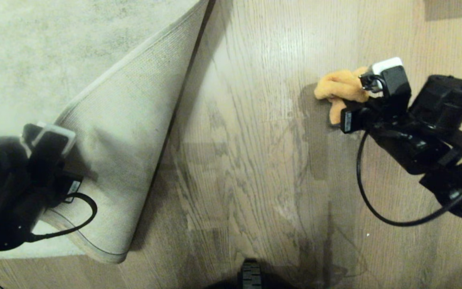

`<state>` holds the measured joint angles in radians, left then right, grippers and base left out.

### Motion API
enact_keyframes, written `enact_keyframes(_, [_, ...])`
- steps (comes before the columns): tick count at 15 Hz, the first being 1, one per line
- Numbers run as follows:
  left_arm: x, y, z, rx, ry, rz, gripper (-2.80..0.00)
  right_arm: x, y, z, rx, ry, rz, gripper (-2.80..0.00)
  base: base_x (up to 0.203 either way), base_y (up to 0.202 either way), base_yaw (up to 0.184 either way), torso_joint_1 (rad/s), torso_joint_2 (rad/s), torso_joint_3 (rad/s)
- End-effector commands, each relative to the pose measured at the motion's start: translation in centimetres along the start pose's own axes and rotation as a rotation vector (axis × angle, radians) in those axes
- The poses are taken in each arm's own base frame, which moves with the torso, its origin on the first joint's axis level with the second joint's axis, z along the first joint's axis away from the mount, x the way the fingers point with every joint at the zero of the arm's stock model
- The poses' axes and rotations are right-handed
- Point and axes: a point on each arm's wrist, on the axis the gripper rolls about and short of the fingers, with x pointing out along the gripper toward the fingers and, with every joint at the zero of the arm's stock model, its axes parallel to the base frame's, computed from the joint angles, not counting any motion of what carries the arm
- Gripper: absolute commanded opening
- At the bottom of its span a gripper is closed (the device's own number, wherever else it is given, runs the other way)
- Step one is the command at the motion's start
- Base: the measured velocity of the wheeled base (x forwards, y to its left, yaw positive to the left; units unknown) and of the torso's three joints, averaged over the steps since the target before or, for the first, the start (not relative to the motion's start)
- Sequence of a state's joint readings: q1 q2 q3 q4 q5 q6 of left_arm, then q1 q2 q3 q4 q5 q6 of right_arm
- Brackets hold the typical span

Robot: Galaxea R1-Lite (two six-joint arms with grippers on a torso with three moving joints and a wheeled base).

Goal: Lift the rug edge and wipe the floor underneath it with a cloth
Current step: Wipe the floor under the carpet with a rag, then lay down the carpet

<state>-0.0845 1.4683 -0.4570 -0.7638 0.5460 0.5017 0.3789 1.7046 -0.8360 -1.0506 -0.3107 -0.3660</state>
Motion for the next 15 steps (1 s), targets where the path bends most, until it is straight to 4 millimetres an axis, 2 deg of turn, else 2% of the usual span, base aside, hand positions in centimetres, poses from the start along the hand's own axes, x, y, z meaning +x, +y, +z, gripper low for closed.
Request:
enact_keyframes(1, [0.0,0.0,0.0,0.001,-0.001,0.004,-2.8,-4.9,-3.6,-0.3,0.0,-0.021,-0.088,-2.8,0.0,0.0,0.0,0.0,0.0,0.0])
enact_keyframes(3, [0.1,-0.1,0.0,0.003,0.0,0.002,-2.8,-7.7,-7.3,-1.3,-0.023,0.001,-0.23,-2.8,0.0,0.0,0.0,0.0,0.0,0.0])
enact_keyframes(5, [0.1,-0.1,0.0,0.004,0.003,0.002,-2.8,-11.0,-9.8,-2.3,-0.051,0.041,-0.343,-2.8,0.0,0.0,0.0,0.0,0.0,0.0])
enact_keyframes(7, [0.1,-0.1,-0.1,0.005,0.005,0.001,-2.8,-14.1,-10.3,-3.3,-0.066,0.073,-0.386,-2.8,0.0,0.0,0.0,0.0,0.0,0.0])
enact_keyframes(10, [0.1,-0.1,-0.1,0.006,0.006,0.001,-2.8,-18.5,-10.0,-4.6,-0.076,0.098,-0.416,-2.8,0.0,0.0,0.0,0.0,0.0,0.0])
enact_keyframes(15, [0.2,-0.2,-0.1,0.007,0.007,0.0,-2.8,-22.7,-9.2,-5.9,-0.078,0.13,-0.404,-2.8,0.0,0.0,0.0,0.0,0.0,0.0])
